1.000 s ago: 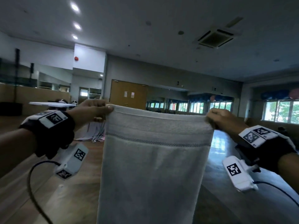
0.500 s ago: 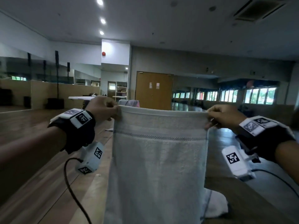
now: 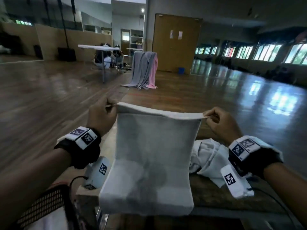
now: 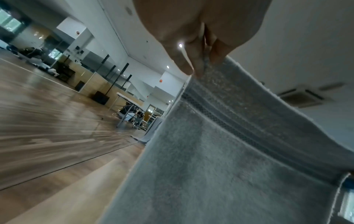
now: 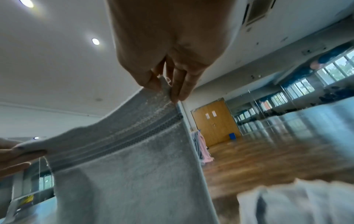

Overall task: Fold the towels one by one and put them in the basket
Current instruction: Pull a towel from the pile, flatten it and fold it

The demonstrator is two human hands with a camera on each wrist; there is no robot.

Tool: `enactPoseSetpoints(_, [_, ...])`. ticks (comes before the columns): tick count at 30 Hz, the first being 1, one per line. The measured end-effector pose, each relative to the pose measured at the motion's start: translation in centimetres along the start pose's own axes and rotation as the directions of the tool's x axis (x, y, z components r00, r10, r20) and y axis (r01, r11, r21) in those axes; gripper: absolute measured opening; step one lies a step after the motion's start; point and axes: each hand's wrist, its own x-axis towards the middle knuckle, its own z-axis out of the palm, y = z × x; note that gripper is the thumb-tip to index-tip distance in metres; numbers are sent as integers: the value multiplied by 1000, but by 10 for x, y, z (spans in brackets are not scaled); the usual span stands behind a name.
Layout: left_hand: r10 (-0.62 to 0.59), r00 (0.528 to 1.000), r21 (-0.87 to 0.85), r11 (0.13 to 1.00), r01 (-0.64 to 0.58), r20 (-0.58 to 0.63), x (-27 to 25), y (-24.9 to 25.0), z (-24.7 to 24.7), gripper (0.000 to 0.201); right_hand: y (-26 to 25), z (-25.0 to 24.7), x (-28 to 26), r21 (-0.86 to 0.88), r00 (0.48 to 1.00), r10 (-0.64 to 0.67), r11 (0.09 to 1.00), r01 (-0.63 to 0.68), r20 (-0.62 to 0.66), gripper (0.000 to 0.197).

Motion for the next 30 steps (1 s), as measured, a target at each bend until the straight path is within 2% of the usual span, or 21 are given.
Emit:
enactPoseSetpoints(2, [-37, 980, 1, 999, 38, 197, -38, -24, 0, 7, 25, 22, -29, -27, 994, 53, 998, -50, 95, 11])
enactPoseSetpoints(4, [-33, 900, 22, 999, 26, 434, -76, -47, -4, 5, 51, 40, -63, -121, 963, 117, 989, -90, 244, 11])
enactPoseSetpoints(6, [-67, 758, 97, 995, 4, 649, -111, -66, -12, 2, 72, 57, -101, -232, 873, 174, 970, -72, 456, 10])
enactPoseSetpoints(8, [-112, 573, 214, 970, -114, 812, -139, -83, -20, 8, 88, 69, -138, -304, 753, 201, 953, -2, 626, 11])
enactPoseSetpoints(9, [-139, 481, 263, 944, -201, 866, -149, -89, -23, 13, 94, 73, -153, -317, 733, 188, 948, 39, 653, 11])
enactPoseSetpoints(10, [-140, 421, 280, 915, -290, 896, -156, -94, -25, 18, 98, 75, -163, -323, 750, 166, 944, 68, 640, 12])
enactPoseSetpoints(11, [-120, 404, 281, 887, -366, 907, -158, -98, -25, 20, 101, 75, -167, -326, 785, 142, 942, 80, 603, 13])
enactPoseSetpoints(13, [-90, 438, 299, 849, -436, 895, -155, -102, -23, 21, 105, 77, -167, -317, 845, 77, 942, 114, 530, 16])
enactPoseSetpoints(16, [-99, 486, 321, 858, -400, 868, -147, -107, -8, 19, 109, 86, -153, -379, 879, 39, 911, 165, 476, 14])
enactPoseSetpoints(18, [-112, 516, 338, 866, -368, 849, -140, -108, 7, 17, 114, 99, -137, -437, 889, 75, 887, 147, 451, 11])
enactPoseSetpoints(21, [-195, 565, 431, 844, -320, 801, -126, -107, 32, 16, 123, 117, -109, -493, 897, 195, 870, 28, 396, 15])
enactPoseSetpoints(24, [-261, 571, 509, 796, -329, 778, -115, -102, 47, 17, 125, 125, -96, -549, 894, 256, 836, -13, 369, 17])
enactPoseSetpoints(27, [-259, 586, 498, 817, -291, 767, -112, -96, 42, 14, 118, 121, -97, -532, 928, 178, 846, 25, 327, 15])
enactPoseSetpoints(28, [-237, 611, 472, 844, -255, 755, -111, -95, 38, 12, 114, 118, -99, -502, 949, 124, 864, 40, 289, 13])
enactPoseSetpoints(30, [-159, 694, 390, 901, -188, 702, -113, -96, 25, 9, 106, 108, -104, -422, 980, 18, 904, 69, 200, 9])
